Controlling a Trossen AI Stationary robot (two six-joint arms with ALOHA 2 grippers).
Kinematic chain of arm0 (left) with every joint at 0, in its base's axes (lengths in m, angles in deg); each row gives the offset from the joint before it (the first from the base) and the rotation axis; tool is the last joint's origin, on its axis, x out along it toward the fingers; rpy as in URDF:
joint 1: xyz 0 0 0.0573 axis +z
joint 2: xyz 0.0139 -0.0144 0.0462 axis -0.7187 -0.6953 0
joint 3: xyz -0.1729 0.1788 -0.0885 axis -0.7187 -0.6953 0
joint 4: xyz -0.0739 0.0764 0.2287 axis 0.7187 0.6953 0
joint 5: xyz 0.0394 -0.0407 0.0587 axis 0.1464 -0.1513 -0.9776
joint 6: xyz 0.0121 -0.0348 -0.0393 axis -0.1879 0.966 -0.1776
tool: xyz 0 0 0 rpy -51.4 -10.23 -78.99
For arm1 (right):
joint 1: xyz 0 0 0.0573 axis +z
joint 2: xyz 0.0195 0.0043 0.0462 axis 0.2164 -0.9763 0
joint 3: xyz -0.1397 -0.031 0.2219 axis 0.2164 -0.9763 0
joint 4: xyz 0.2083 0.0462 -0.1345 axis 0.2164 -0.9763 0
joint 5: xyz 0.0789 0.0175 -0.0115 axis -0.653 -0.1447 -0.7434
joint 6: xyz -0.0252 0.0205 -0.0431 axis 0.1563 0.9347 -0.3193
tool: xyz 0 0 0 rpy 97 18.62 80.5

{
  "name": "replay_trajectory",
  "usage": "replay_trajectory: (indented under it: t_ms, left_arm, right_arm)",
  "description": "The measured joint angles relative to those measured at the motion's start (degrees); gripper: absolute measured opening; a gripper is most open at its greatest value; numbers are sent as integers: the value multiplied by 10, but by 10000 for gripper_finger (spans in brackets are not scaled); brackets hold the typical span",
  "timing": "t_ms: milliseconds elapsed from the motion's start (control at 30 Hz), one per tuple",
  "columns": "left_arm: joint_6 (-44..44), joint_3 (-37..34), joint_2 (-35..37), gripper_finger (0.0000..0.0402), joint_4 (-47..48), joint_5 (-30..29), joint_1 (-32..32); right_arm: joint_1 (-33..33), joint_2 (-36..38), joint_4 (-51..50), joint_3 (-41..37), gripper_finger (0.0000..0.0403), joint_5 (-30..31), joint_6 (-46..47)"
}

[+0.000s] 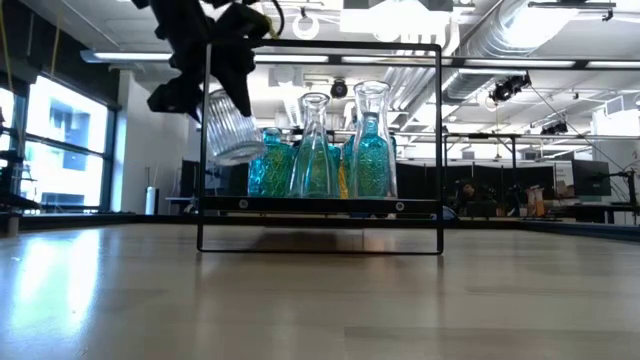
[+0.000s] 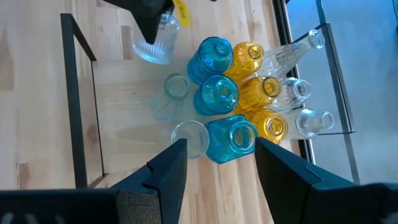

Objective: Sort vases onto shelf
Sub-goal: Put the transparent flower vase on the shelf aligned with the other transparent flower vase

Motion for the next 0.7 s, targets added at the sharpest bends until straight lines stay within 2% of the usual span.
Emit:
replay_trajectory:
  t_ms: [700]
  left_arm:
    - [27, 0, -31, 205, -22, 6, 20]
  right_arm:
    - [0, 0, 0, 0, 170, -2, -16]
